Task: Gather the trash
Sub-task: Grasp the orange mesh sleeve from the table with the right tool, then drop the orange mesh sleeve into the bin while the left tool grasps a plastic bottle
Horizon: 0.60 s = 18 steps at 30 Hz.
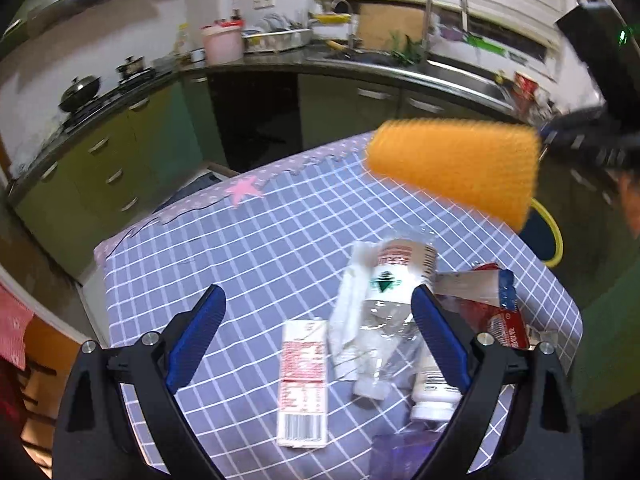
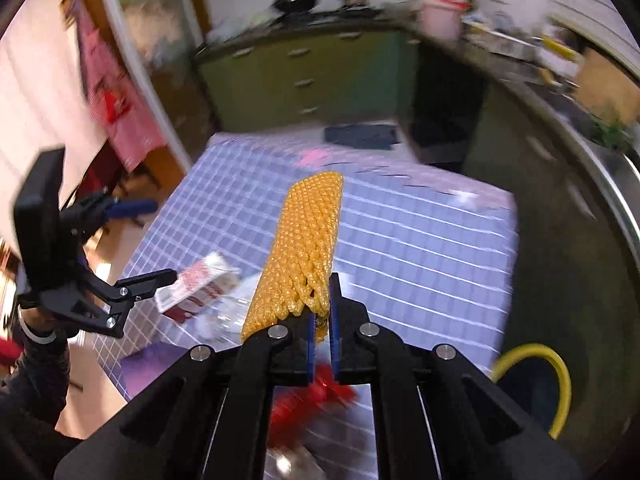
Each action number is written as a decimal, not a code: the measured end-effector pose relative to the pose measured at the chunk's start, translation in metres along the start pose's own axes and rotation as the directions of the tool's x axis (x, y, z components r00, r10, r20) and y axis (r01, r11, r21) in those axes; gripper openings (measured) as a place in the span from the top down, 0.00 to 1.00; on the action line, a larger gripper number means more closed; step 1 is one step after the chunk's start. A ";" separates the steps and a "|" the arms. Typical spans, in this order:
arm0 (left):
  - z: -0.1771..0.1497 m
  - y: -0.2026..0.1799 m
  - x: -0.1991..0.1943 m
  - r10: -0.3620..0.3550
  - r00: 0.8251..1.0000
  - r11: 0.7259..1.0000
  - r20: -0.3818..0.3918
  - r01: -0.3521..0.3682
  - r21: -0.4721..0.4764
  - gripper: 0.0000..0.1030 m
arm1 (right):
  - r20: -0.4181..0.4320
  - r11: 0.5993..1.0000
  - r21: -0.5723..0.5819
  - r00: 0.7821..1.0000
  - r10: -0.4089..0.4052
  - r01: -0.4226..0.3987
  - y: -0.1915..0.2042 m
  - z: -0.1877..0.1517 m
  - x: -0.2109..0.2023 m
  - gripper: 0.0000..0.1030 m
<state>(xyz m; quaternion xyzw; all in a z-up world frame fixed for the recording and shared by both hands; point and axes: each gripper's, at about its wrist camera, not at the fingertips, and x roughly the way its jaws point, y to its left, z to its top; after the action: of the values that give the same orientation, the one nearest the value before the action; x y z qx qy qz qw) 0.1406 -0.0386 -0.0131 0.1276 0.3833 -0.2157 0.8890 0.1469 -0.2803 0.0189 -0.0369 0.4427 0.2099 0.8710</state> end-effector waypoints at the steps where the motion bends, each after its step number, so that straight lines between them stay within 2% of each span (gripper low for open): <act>1: 0.002 -0.003 0.002 -0.003 1.000 1.000 -0.001 0.003 0.011 0.13 | 0.014 0.999 0.039 1.000 -0.028 0.027 -0.020 -0.009 -0.015 0.94; 4: 0.007 -0.019 0.007 -0.016 1.000 0.999 -0.006 0.016 0.041 0.13 | 0.022 0.986 0.138 0.995 -0.099 0.095 -0.066 -0.033 -0.041 0.94; 8: 0.015 -0.034 0.013 -0.020 1.000 0.997 -0.015 0.021 0.073 0.13 | -0.042 0.932 0.297 0.978 -0.203 0.207 -0.145 -0.082 -0.056 0.94; 13: 0.021 -0.045 0.020 -0.022 0.999 0.995 -0.035 0.025 0.094 0.13 | -0.194 0.849 0.423 0.947 -0.257 0.317 -0.229 -0.141 -0.024 0.94; 18: 0.024 -0.057 0.026 -0.010 0.998 0.992 -0.064 0.018 0.128 0.13 | -0.311 0.796 0.484 0.922 -0.231 0.363 -0.286 -0.176 0.024 0.93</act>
<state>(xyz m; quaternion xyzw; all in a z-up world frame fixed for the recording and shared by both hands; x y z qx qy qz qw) 0.1442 -0.1055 -0.0199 0.1887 0.3974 -0.2419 0.8648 0.1405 -0.5760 -0.1411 0.1118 0.5723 -0.0673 0.8096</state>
